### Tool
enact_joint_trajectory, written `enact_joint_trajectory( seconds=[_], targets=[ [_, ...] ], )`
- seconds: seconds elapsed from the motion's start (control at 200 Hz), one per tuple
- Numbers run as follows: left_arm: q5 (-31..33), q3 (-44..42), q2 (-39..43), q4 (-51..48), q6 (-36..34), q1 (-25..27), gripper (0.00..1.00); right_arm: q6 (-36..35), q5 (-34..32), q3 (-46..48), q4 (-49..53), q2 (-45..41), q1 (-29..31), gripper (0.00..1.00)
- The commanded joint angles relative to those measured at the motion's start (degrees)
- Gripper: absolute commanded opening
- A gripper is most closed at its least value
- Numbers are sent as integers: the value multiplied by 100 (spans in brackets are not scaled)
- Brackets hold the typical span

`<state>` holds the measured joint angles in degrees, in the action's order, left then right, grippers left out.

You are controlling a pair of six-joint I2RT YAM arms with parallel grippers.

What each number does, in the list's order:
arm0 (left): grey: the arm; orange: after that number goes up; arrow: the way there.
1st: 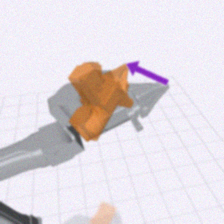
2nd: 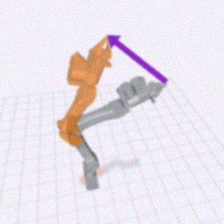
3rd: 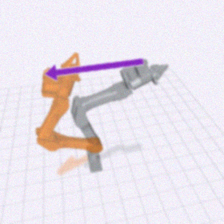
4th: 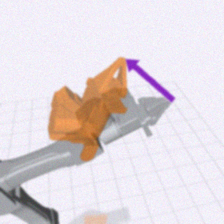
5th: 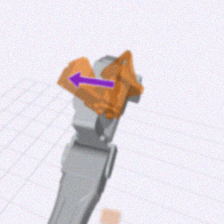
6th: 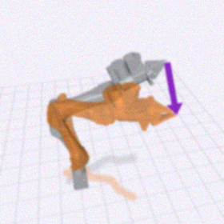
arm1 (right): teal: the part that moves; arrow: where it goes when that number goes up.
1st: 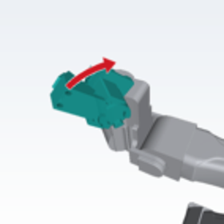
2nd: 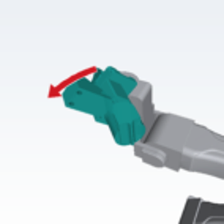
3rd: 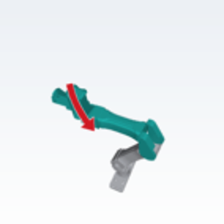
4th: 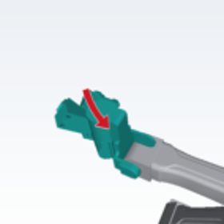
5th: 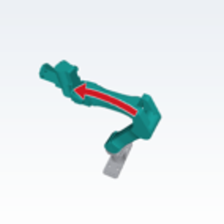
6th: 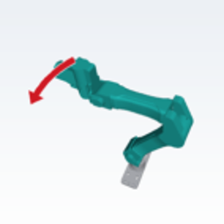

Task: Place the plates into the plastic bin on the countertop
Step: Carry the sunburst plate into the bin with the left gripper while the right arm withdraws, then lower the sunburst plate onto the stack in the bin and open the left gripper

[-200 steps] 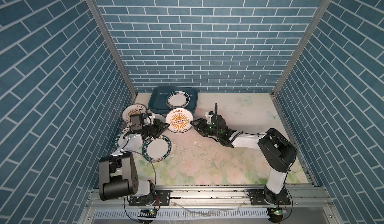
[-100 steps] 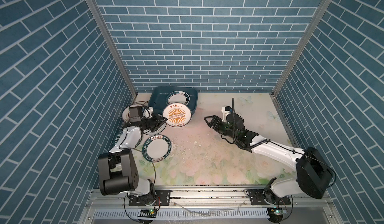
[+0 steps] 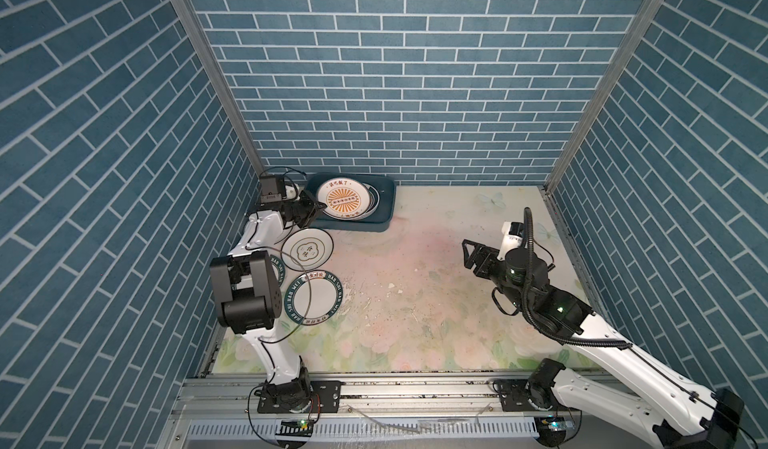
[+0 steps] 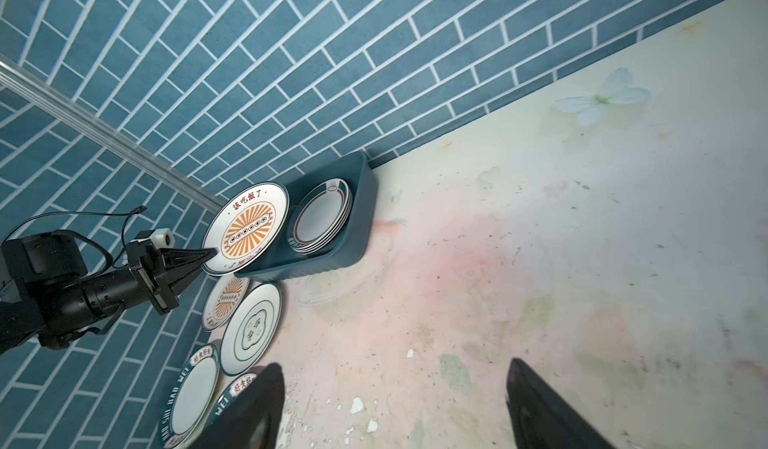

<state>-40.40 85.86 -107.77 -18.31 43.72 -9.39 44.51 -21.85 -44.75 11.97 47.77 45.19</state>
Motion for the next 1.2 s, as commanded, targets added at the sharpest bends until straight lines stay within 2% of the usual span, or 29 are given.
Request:
enact_joint_trajectory(
  seconds=[0.0, 0.235, 0.395, 0.71, 1.195],
  targets=[
    [67, 498, -363, -16, 85, 142, 0, -285, -529, 80, 685, -359, -19, 87],
    [192, 1556, -1291, -220, 101, 314, 0, -172, -1007, 54, 1276, -704, -12, 88],
    [364, 1969, -1728, -207, 195, 359, 0, -110, -1161, 7, 1531, -791, -19, 89],
    [420, 2450, -2415, 179, 533, 428, 0, 236, -1395, 115, 1587, -712, -18, 90],
    [434, 2617, -2874, 470, 655, 542, 0, 528, -1574, 154, 1601, -465, -19, 90]
  ],
)
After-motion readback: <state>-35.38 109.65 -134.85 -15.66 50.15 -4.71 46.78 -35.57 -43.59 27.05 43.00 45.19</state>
